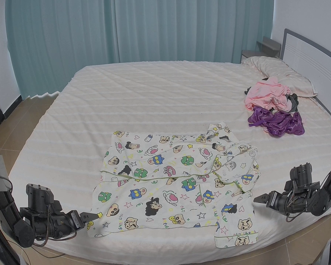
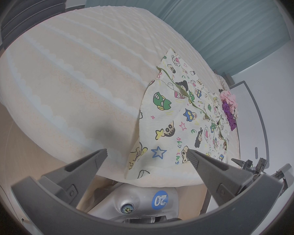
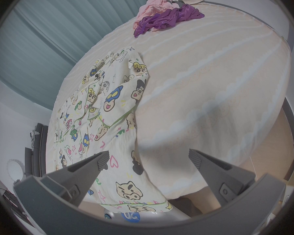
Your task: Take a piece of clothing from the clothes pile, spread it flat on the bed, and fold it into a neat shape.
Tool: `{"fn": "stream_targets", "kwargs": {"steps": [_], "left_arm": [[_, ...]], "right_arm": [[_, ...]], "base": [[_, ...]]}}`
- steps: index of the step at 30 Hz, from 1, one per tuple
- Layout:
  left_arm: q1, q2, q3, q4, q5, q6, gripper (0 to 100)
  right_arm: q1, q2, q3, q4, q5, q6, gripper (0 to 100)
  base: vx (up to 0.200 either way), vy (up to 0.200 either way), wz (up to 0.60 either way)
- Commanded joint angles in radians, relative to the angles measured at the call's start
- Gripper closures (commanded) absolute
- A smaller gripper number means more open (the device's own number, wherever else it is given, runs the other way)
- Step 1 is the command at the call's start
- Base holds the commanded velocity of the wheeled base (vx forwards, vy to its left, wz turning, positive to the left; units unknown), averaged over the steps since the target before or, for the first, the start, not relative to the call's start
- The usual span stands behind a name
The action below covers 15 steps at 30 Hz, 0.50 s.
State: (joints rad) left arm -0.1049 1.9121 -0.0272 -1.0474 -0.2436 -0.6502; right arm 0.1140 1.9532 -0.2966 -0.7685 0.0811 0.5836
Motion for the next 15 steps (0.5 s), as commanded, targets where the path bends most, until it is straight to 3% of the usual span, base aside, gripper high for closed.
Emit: {"fn": "stream_targets", "kwargs": {"steps": [1, 10, 15], "left_arm": [[0.008, 0.008, -0.011, 0.000, 0.000, -0.002, 0], [0.030, 0.028, -0.046, -0.002, 0.001, 0.000, 0], [0.027, 0.021, -0.072, -0.002, 0.003, -0.002, 0]], "right_arm": [[0.006, 0.001, 0.008, -0.002, 0.000, -0.001, 0], [0.018, -0.005, 0.010, -0.002, 0.000, 0.001, 0], [0.018, -0.014, 0.010, -0.006, -0.001, 0.001, 0]], "base": [[0.000, 0.200, 0.00], [0.000, 0.200, 0.00], [0.000, 0.000, 0.00]]}}
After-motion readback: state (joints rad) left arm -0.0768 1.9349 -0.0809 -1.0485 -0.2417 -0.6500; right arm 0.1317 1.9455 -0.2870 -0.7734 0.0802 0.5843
